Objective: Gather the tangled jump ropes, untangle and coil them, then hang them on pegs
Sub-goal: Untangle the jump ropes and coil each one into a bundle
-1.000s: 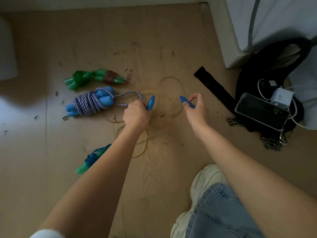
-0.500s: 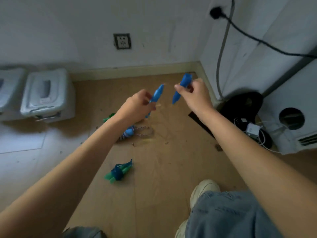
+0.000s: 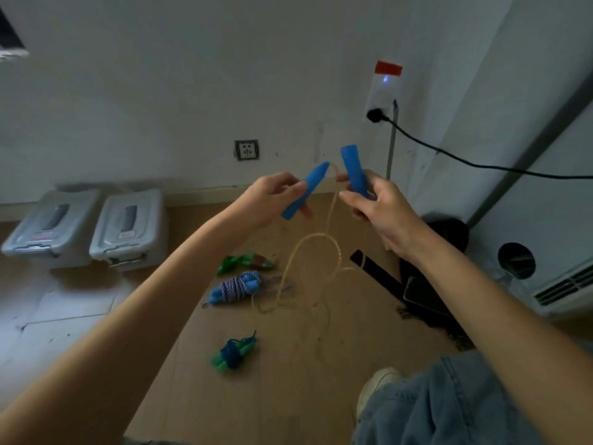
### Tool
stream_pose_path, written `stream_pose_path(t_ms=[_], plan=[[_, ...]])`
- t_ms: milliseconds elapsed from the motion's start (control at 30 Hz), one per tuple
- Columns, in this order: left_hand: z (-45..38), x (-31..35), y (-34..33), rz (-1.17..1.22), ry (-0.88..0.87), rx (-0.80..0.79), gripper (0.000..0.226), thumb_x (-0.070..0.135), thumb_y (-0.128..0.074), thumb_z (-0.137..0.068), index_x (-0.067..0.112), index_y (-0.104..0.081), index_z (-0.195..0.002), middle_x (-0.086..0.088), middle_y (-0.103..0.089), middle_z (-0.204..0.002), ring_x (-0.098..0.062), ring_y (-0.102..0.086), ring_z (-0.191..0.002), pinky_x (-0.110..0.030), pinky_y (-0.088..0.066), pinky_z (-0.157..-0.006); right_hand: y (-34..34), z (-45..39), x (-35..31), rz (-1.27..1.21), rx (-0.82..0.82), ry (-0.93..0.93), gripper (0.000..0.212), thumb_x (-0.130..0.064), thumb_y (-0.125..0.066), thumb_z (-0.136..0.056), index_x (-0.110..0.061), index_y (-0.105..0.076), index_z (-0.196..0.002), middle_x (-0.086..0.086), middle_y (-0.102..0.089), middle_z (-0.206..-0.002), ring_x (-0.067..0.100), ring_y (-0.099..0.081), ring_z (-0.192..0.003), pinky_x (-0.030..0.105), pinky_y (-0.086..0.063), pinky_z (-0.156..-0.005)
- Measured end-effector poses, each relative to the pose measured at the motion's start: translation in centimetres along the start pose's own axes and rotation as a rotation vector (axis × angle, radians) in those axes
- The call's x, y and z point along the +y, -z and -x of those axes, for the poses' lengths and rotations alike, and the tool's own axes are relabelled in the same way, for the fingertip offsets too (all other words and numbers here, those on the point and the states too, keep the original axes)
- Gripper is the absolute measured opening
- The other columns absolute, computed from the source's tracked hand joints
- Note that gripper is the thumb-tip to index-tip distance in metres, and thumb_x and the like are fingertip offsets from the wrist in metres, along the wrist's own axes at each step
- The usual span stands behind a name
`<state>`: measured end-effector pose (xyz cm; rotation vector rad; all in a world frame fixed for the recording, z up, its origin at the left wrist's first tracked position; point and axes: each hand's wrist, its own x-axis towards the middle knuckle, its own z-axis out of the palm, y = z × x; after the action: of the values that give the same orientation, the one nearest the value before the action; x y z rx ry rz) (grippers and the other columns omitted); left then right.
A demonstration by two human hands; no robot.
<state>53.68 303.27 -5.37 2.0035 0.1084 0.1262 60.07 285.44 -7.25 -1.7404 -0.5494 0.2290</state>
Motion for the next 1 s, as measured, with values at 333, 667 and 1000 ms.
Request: stream_pose_path(t_ms=[333,667,1000], plan=[[2.5,1.0,2.4,-0.154,0.229,-0.050,0.017,0.027,-0.050,-0.093,0.021,-0.059,-0.080,0.003,-0.049,-0.062,-0.004,-0.040,-0.043,-0.013,-0.039,-0.041,-1.6,1.3,-2.2,0.274,-0.166,0.109,0.029,-0.012,-0.056,-0.092,-0.024,-0.054,-0.118,-0.001,-0.049,-0.104,0.010,-0.052,-0.094,0.023,-0.041,-0.089],[5.5,1.9,3.6,0.499,0.124,0.008,0.057,0.044,-0.071,-0.066,0.018,-0.054,-0.113,0.006,-0.069,-0.085,-0.003,-0.065,-0.074,-0.016,-0.052,-0.063,-3.6,2.0,-5.2,-0.157,-0.288,0.119,0.015,-0.014,-0.043,-0.097,-0.020,-0.052,-0.107,0.001,-0.055,-0.074,0.010,-0.060,-0.070,0.029,-0.054,-0.079],[7.1,-6.6,-4.5,0.059,0.210,-0.373,0.014,0.016,-0.055,-0.090,0.008,-0.054,-0.101,-0.005,-0.065,-0.089,-0.015,-0.066,-0.080,-0.023,-0.054,-0.075,-3.3,0.6,-6.0,-0.876,-0.060,-0.090,0.015,-0.014,-0.041,-0.098,-0.015,-0.055,-0.102,0.003,-0.053,-0.070,0.012,-0.059,-0.064,0.031,-0.057,-0.072]])
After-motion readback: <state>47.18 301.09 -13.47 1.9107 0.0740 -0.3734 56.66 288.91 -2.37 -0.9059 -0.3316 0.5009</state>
